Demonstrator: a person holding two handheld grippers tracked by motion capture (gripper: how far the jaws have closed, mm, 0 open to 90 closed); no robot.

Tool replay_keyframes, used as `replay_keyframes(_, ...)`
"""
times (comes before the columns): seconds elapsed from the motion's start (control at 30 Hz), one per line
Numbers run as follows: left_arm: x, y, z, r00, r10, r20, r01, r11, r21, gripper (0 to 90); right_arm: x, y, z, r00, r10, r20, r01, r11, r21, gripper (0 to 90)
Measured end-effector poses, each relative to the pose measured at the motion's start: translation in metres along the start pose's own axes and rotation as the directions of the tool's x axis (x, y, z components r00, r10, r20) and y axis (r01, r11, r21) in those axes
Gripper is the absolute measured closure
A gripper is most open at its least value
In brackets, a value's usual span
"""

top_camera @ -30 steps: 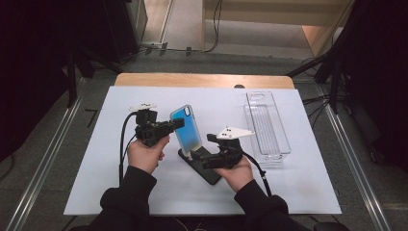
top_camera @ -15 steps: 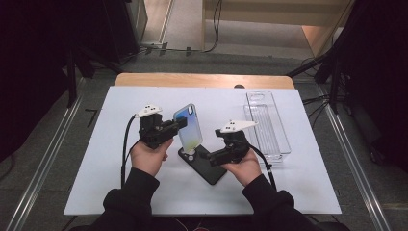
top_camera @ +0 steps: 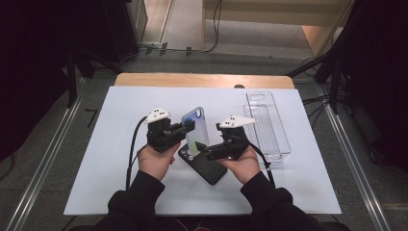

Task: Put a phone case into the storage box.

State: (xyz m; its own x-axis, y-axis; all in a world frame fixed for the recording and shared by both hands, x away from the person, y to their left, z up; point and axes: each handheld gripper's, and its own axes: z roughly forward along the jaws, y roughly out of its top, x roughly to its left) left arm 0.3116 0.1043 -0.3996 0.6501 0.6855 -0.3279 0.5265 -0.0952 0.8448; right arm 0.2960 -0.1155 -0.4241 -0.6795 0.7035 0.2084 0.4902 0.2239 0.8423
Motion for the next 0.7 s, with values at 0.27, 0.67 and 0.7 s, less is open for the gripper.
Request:
replay_keyframes(0.27,-0.01,-0.003,0.003,0.9999,0.009,0.011,-0.009,0.9999,0.009,81.1,0.003,0.002,0.009,0.9995,0.002,0.033,-0.002,1.0,0.011,0.0)
replay_keyframes(0.67,-0.018,-0.005,0.006,0.9996,0.004,0.029,-0.004,0.9998,0.021,81.0,0.003,0.002,0.015,0.9989,0.018,0.044,-0.018,1.0,0.008,0.0)
replay_keyframes(0.7,-0.018,-0.006,0.007,0.9995,0.005,0.031,-0.005,0.9998,0.021,81.1,0.003,0.002,0.015,0.9989,0.02,0.043,-0.021,1.0,0.009,0.0)
